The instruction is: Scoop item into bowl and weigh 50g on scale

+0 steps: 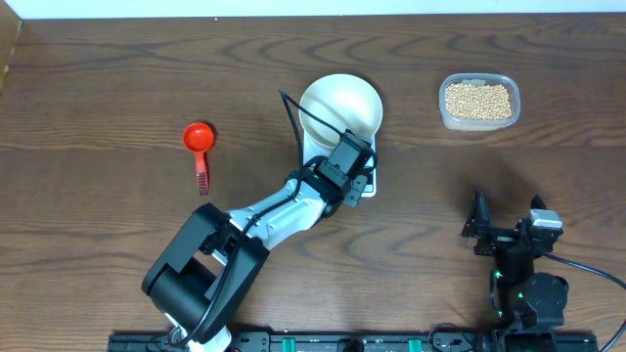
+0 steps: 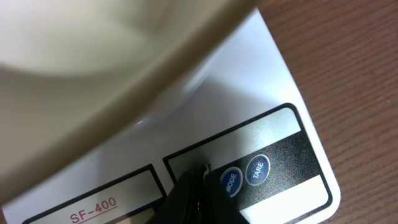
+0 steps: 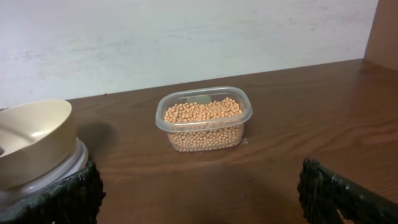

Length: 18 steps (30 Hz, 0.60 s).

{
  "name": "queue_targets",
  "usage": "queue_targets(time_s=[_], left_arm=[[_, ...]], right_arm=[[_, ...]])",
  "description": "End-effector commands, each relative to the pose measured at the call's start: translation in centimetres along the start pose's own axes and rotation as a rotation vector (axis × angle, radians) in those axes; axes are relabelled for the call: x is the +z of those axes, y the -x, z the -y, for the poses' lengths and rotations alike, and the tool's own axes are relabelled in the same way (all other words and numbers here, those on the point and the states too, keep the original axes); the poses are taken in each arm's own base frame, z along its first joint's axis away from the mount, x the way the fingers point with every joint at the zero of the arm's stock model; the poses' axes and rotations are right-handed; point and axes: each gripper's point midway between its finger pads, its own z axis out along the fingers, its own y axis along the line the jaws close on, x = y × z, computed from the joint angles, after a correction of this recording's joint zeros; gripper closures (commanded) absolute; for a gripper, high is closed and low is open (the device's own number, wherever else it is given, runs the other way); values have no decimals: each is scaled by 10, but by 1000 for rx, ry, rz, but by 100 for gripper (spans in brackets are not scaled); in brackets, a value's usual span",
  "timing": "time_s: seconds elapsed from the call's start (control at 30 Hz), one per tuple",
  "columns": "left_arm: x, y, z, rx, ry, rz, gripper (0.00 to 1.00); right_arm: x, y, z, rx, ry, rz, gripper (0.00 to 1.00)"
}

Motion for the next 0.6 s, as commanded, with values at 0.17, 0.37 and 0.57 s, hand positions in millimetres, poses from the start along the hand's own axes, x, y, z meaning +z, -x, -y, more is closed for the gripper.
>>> queue_targets(time_s=[0.17,0.37,0.57], left_arm=[[20,-46,-4,0,6,-144,93],[20,-52,-5,2,12,-166,93],[20,-55,-13,-6,58,-175,93]], right_arm=[[0,0,-1,-8,4,2,1],[0,0,-1,-8,4,2,1],[0,0,-1,-8,4,2,1]])
